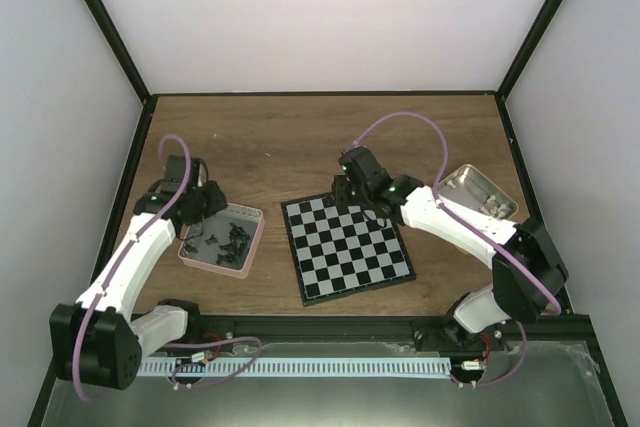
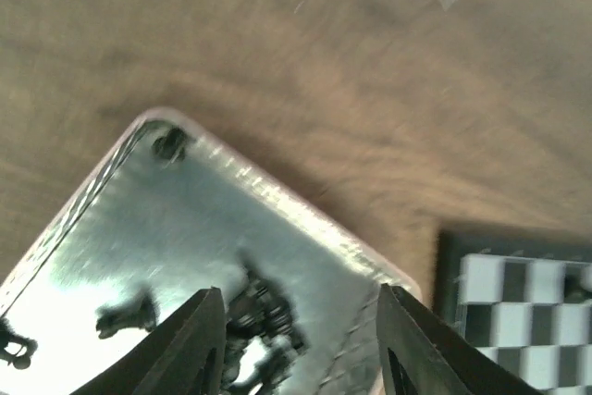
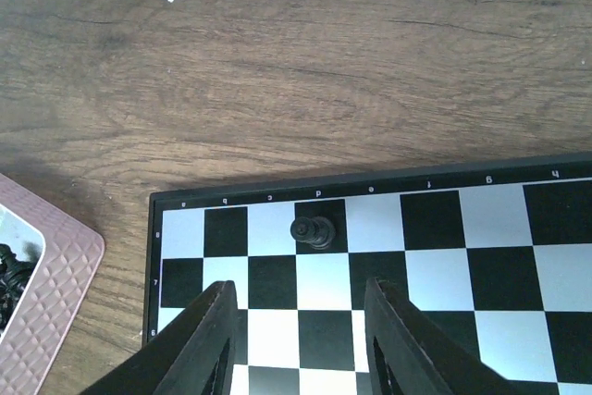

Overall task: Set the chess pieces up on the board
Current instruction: Pick up the chess piece from the storage box.

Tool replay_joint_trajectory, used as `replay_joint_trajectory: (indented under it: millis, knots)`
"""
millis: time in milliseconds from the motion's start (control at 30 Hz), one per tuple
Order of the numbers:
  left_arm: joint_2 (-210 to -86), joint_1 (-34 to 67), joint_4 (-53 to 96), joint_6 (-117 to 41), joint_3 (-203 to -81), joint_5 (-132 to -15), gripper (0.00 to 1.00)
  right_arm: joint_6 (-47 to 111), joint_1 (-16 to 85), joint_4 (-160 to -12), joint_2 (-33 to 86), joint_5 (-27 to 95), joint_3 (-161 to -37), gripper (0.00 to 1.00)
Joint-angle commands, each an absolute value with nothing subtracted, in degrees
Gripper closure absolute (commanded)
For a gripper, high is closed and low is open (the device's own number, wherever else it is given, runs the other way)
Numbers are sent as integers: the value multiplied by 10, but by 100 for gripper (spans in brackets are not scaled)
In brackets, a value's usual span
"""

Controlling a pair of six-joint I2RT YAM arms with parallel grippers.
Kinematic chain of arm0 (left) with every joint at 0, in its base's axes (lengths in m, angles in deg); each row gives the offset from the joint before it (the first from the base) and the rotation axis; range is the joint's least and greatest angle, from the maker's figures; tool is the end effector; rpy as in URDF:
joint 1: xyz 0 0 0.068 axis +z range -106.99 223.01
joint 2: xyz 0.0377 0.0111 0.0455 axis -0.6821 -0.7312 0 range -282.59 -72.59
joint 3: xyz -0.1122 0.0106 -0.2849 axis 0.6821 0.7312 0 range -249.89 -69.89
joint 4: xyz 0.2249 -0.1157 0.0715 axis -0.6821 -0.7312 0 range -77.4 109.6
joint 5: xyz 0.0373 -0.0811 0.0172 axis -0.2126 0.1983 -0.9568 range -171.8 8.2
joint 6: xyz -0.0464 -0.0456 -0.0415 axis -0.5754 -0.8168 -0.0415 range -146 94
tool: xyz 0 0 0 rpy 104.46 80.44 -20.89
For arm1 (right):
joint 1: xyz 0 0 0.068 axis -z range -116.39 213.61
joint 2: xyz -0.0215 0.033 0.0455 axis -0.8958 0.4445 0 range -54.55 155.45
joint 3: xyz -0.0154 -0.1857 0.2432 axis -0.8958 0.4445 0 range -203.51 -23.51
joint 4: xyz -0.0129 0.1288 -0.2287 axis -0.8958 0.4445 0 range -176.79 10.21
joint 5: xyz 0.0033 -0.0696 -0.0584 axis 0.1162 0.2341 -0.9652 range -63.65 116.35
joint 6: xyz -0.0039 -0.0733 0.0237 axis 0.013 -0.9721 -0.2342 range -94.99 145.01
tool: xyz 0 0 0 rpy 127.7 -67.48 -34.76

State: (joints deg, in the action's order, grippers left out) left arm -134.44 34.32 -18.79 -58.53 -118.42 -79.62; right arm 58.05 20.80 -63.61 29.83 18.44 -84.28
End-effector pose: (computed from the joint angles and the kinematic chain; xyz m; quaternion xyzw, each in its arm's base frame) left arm 0.2163 -0.0356 0.2686 -0.1890 0.9255 -0.1322 0.3005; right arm 0.2523 0.2216 0.2655 -0.0537 0.9263 0.1752 0.3292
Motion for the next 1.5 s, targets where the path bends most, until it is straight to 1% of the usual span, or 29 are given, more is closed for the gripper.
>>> replay_joint_trajectory:
  millis: [0, 100, 200, 400, 500, 567, 667, 1100, 1267, 1400, 1467]
  knots:
    - [-1375, 342, -216, -622, -1156, -792, 58, 573, 211, -660, 298, 190, -841, 60]
    - [-1405, 341, -192, -618, -1140, -748, 60, 572, 211, -664, 293, 186, -834, 61]
    - [-1444, 341, -182, -616, -1133, -740, 58, 572, 211, -669, 285, 181, -827, 61]
    - [-1506, 341, -141, -614, -1128, -722, 58, 574, 211, -672, 281, 179, -826, 61]
    - [-1516, 341, -118, -624, -1129, -749, 61, 577, 211, -671, 280, 177, -827, 61]
    - [-1522, 341, -103, -632, -1128, -765, 65, 579, 211, -669, 278, 177, -826, 61]
    - [-1532, 341, -77, -645, -1120, -770, 68, 580, 211, -665, 277, 176, -826, 61]
    - [-1558, 341, -58, -651, -1105, -763, 68, 576, 211, -659, 279, 180, -830, 61]
    - [-1566, 341, -53, -657, -1103, -755, 71, 578, 211, -655, 276, 176, -829, 61]
    - [-1560, 341, -51, -657, -1097, -744, 77, 578, 211, -659, 277, 178, -825, 61]
    - [-1555, 341, -52, -657, -1095, -740, 78, 579, 211, -659, 280, 181, -825, 61]
